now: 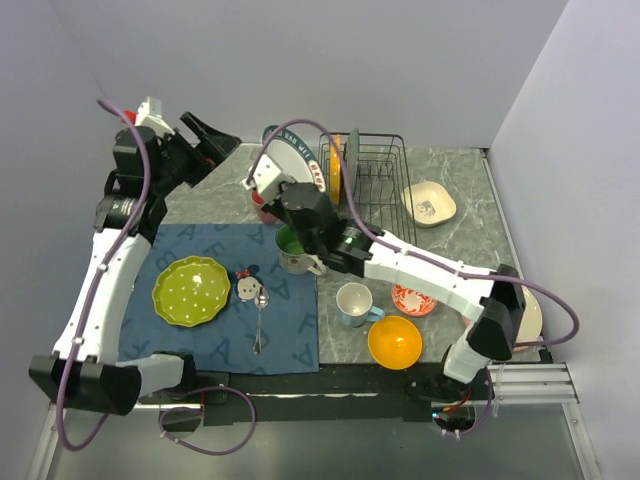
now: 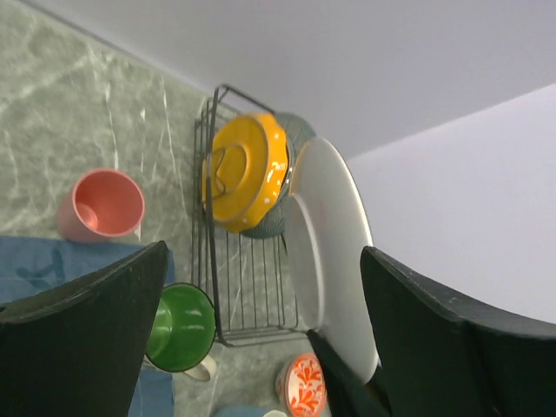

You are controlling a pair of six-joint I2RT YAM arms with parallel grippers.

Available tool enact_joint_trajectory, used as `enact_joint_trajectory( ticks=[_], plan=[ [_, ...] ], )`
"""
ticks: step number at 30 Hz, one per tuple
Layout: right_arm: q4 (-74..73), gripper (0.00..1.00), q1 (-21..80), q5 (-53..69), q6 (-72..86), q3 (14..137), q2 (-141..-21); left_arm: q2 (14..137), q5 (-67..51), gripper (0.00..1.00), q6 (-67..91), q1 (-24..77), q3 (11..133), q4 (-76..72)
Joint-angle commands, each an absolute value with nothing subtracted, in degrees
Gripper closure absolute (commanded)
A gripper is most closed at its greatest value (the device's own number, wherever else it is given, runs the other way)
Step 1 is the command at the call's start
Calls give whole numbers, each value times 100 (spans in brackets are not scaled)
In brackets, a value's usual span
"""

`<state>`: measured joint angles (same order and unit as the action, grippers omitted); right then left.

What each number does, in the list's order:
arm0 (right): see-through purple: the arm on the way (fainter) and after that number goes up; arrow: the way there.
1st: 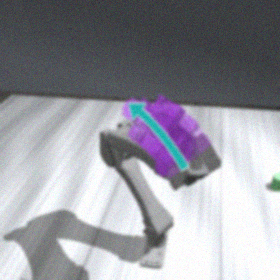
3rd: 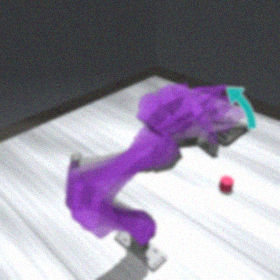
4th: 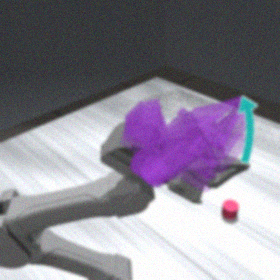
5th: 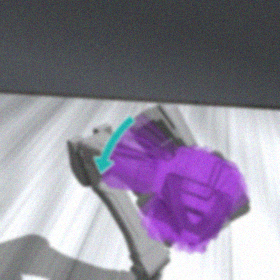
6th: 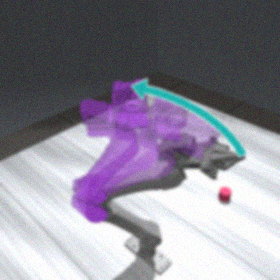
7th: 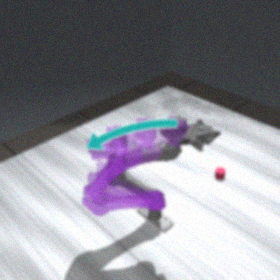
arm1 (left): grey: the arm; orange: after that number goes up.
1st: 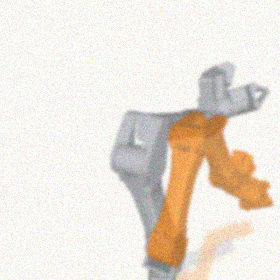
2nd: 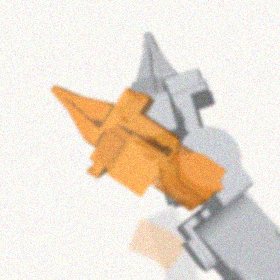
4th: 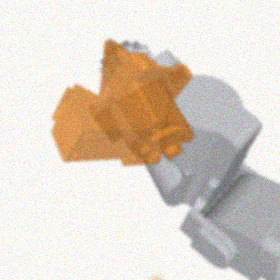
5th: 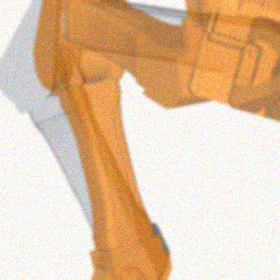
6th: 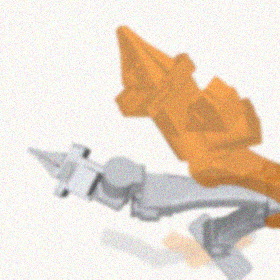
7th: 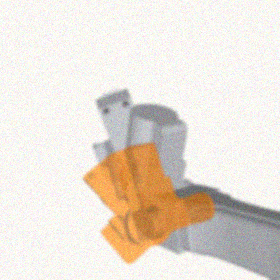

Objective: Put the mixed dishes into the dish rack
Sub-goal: Pass the plate from the left arm to the right, then insert the plate into the dish rack

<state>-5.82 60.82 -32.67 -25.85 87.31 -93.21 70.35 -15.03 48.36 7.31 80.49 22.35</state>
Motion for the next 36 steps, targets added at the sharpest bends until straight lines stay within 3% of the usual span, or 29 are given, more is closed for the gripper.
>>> enact_joint_trajectory(
  ticks=[1,17,28,36],
  plan=[
    [-746,100,5784,-2945,-1813,8973,-8658,6584,-1038,3,4676,712,8157,2101],
    [-1591,100,3815,-582,790,9158,-7375,6249,-615,3,4412,703,7972,2188],
    [-1283,100,2822,-800,1889,8535,-6627,6223,-633,3,4359,703,7805,2153],
    [-1617,100,2233,-379,2232,8438,-6767,6258,-764,3,4412,703,7673,2083]
  ],
)
